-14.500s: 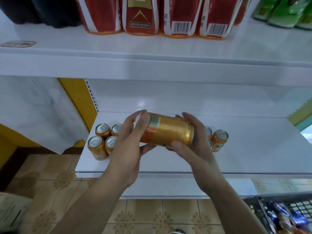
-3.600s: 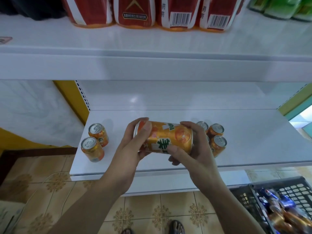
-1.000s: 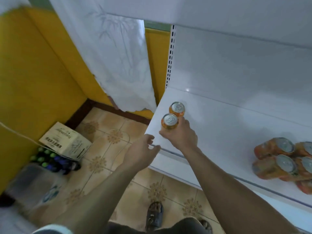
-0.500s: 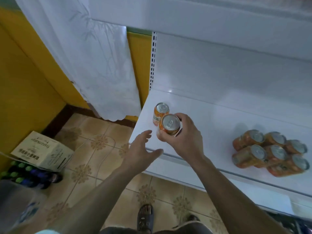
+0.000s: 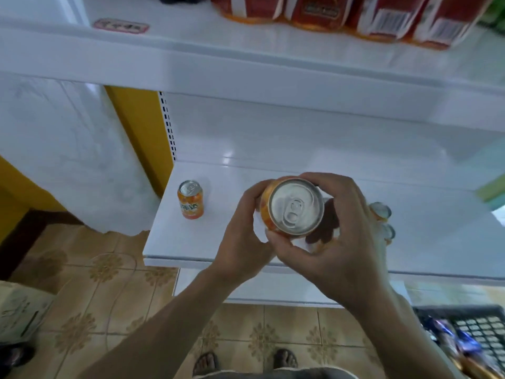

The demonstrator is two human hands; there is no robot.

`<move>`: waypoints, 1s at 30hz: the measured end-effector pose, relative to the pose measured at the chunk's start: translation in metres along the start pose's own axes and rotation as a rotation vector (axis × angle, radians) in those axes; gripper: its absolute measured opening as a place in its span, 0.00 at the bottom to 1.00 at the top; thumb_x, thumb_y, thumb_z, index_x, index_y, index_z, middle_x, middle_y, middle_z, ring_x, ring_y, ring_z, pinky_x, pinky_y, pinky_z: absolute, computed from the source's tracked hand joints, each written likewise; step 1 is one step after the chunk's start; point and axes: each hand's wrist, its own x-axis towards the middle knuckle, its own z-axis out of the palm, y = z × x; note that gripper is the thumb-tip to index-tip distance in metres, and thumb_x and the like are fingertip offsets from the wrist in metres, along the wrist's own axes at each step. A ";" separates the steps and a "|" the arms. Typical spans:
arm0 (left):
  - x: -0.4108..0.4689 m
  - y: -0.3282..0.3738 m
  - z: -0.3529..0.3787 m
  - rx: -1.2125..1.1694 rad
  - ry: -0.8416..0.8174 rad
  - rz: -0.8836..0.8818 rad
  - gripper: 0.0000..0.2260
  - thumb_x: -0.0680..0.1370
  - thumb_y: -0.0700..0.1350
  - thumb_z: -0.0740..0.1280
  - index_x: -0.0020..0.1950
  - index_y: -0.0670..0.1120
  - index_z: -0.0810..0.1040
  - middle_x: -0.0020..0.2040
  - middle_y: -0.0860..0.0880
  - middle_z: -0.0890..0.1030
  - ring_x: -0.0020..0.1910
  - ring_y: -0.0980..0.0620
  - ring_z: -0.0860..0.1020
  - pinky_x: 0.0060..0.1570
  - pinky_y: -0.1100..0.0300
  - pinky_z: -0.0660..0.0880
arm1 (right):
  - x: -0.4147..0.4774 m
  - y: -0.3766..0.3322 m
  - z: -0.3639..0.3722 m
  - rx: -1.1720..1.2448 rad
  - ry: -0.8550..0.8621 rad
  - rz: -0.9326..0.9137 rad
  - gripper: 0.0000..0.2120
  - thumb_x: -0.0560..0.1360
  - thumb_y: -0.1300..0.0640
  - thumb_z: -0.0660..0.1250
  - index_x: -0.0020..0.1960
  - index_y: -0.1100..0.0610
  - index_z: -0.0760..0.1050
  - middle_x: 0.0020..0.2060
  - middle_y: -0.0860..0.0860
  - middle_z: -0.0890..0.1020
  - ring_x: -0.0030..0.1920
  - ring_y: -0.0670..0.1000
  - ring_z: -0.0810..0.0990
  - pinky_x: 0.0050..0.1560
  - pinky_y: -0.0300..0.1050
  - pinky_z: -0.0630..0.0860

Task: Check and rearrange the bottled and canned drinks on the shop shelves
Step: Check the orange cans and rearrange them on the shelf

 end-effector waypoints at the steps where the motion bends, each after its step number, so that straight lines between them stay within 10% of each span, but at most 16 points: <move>1: 0.001 0.002 0.005 0.009 -0.009 0.006 0.33 0.71 0.47 0.77 0.71 0.42 0.69 0.64 0.43 0.78 0.63 0.38 0.76 0.60 0.39 0.76 | -0.001 0.003 -0.005 -0.007 0.010 0.002 0.31 0.65 0.44 0.78 0.64 0.49 0.71 0.54 0.39 0.74 0.40 0.43 0.78 0.35 0.29 0.72; 6: -0.007 0.006 0.010 0.088 0.007 0.106 0.33 0.70 0.44 0.78 0.70 0.57 0.67 0.65 0.55 0.75 0.64 0.54 0.76 0.58 0.62 0.77 | -0.009 0.023 -0.023 0.205 0.037 0.224 0.28 0.63 0.40 0.74 0.59 0.36 0.66 0.51 0.36 0.79 0.47 0.44 0.82 0.36 0.40 0.80; 15: -0.013 0.044 0.015 0.028 0.037 0.228 0.40 0.66 0.47 0.81 0.72 0.53 0.63 0.62 0.63 0.74 0.66 0.54 0.74 0.63 0.64 0.72 | -0.013 0.052 0.009 1.472 -0.027 1.125 0.19 0.73 0.43 0.63 0.50 0.59 0.80 0.37 0.53 0.77 0.33 0.49 0.72 0.32 0.39 0.69; 22: -0.011 0.064 0.022 0.056 0.022 0.346 0.42 0.64 0.49 0.80 0.72 0.57 0.62 0.63 0.63 0.73 0.67 0.50 0.74 0.65 0.62 0.71 | -0.015 0.060 0.028 1.852 -0.208 1.126 0.22 0.80 0.44 0.55 0.49 0.58 0.80 0.43 0.53 0.67 0.29 0.47 0.73 0.27 0.37 0.73; 30: -0.013 0.065 0.024 0.072 0.016 0.334 0.41 0.65 0.52 0.79 0.72 0.59 0.62 0.64 0.64 0.72 0.67 0.54 0.73 0.65 0.65 0.70 | -0.014 0.055 0.021 1.839 -0.191 1.119 0.26 0.80 0.42 0.55 0.49 0.60 0.84 0.41 0.54 0.79 0.36 0.48 0.79 0.30 0.37 0.77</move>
